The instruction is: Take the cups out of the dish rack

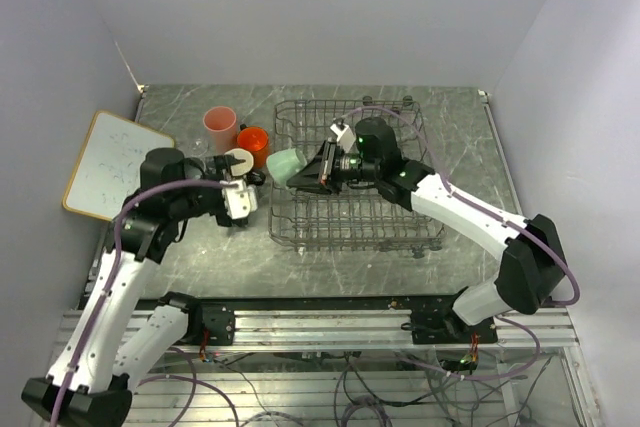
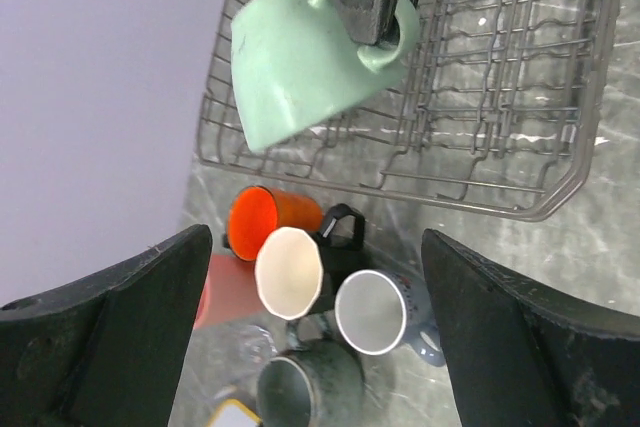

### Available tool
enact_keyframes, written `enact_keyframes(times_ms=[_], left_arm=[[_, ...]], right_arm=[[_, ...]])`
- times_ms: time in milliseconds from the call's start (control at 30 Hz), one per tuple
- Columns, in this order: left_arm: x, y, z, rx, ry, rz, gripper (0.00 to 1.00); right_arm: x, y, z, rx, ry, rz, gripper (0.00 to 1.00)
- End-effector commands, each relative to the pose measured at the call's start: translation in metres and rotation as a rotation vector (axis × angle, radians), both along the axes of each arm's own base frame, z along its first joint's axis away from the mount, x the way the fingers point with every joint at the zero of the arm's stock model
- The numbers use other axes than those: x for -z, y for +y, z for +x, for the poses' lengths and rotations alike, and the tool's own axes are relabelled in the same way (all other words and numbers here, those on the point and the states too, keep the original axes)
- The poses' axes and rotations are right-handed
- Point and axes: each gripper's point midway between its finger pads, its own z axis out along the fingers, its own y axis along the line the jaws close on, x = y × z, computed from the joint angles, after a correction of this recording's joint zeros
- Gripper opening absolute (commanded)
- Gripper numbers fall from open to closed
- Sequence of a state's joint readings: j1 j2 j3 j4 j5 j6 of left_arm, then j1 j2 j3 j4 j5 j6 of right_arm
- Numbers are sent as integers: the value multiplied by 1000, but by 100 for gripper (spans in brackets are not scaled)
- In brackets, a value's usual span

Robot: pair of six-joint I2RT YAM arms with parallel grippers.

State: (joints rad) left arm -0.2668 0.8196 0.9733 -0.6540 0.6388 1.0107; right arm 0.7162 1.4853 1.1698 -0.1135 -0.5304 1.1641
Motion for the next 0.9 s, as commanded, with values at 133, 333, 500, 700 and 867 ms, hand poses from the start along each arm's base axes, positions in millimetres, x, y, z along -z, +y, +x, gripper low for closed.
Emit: enact_keyframes(times_ms=[133, 333, 500, 700, 867], left_arm=[[-48, -7, -15, 134, -454, 19, 94], [-66, -8, -32, 178, -601, 18, 89], [-72, -6, -40, 192, -658, 35, 73], [-69, -5, -41, 204, -689, 68, 62], [-67, -5, -41, 210, -730, 94, 42]], right_arm=[[-73, 30, -58, -297, -20, 353, 0], [-81, 43, -74, -357, -6, 403, 0], [-84, 49, -85, -384, 1, 426, 0], [-89, 58, -100, -424, 11, 454, 0], [-86, 61, -105, -438, 21, 455, 0]])
